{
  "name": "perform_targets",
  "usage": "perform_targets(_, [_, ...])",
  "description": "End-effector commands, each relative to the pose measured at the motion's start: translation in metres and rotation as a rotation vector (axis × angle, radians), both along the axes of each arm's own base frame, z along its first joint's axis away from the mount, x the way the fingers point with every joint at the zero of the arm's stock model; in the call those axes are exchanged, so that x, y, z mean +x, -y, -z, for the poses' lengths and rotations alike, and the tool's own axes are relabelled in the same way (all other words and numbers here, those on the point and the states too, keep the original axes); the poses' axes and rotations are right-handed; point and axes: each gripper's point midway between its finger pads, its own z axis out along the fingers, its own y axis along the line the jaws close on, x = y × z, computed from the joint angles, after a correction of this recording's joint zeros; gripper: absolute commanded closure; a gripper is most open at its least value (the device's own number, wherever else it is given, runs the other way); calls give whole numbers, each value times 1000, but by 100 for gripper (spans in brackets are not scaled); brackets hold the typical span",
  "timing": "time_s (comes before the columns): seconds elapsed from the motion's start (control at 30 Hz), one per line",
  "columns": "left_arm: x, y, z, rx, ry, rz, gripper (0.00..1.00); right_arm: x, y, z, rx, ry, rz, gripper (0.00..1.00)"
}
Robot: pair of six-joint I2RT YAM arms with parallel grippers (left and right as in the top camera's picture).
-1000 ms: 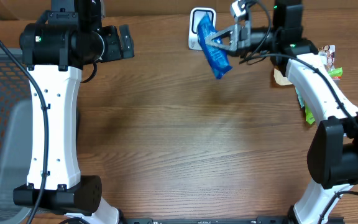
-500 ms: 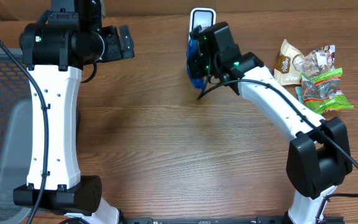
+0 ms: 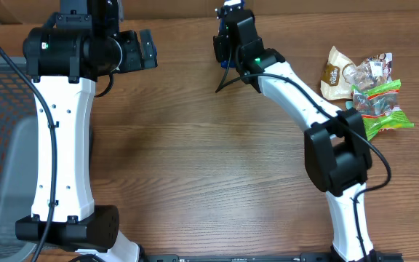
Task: Scan the item barcode
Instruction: 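Hold the Oreo pack in front of the white scanner, then carry the Oreo pack right and release it beside the pile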
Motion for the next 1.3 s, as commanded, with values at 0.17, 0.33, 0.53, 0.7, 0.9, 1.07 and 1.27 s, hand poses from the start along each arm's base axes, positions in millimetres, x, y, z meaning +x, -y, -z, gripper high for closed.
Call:
perform_targets(0.17, [1, 3, -2, -12, 6, -6, 0, 17, 2, -6, 7, 41, 47, 96])
perform_targets(0.33, [1, 3, -2, -12, 6, -6, 0, 21, 3, -6, 55, 41, 78, 96])
perform_targets(0.53, [1, 3, -2, -12, 6, -6, 0, 25, 4, 1, 60, 46, 82, 96])
perform_targets(0.7, [1, 3, -2, -12, 6, -6, 0, 31, 15, 17, 119, 4, 145, 96])
perform_targets(0.9, [1, 3, -2, -12, 6, -6, 0, 32, 16, 23, 164, -22, 162, 96])
perform_targets(1.07, [1, 3, -2, -13, 6, -5, 0, 25, 9, 24, 209, -73, 144, 96])
perform_targets(1.27, [1, 3, -2, -12, 6, -6, 0, -29, 2, -58, 333, -203, -29, 96])
